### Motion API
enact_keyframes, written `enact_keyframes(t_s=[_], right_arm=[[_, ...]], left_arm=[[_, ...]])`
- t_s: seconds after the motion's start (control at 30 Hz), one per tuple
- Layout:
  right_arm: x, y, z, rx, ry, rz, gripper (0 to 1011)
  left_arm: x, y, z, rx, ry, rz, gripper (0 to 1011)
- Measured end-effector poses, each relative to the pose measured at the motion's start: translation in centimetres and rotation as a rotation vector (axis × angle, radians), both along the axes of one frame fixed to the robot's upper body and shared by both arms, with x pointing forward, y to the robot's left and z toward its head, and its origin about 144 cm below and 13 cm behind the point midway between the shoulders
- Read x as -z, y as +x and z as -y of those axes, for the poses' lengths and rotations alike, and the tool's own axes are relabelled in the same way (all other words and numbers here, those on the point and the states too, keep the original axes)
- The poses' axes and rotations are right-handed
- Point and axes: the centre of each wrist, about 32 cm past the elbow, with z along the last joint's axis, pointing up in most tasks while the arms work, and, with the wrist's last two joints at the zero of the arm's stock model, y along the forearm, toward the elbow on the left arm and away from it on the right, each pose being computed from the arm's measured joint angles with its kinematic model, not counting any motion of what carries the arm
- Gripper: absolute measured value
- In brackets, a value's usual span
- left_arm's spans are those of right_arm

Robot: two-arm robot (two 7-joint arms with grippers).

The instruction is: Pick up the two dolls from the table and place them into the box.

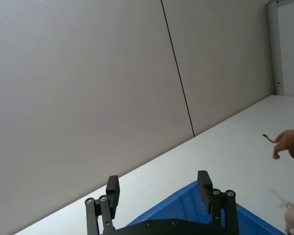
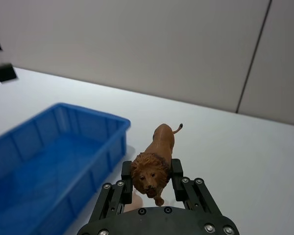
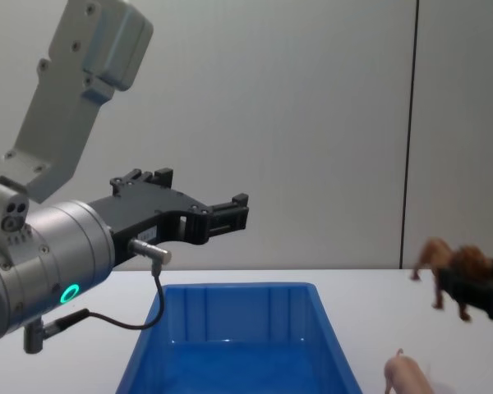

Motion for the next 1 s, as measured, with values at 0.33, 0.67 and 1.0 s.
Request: enact_keyframes(t_s=[0.33,0.67,1.0], right_arm=[[-2.0,1.5,-2.3,-0.121,0.045,0.052,444],[-2.4,3.2,-5.6,-0.239,0.063,0.018,444],[-1.9,4.2,-7.6,-0.300,0.056,-0.032,673]], left_arm=[[0.0,0.0,0.0,0.000,0.000,0.000,1001],[0.0,0.0,0.0,0.000,0.000,0.000,1001],[0.0,0.0,0.0,0.000,0.000,0.000,1001]])
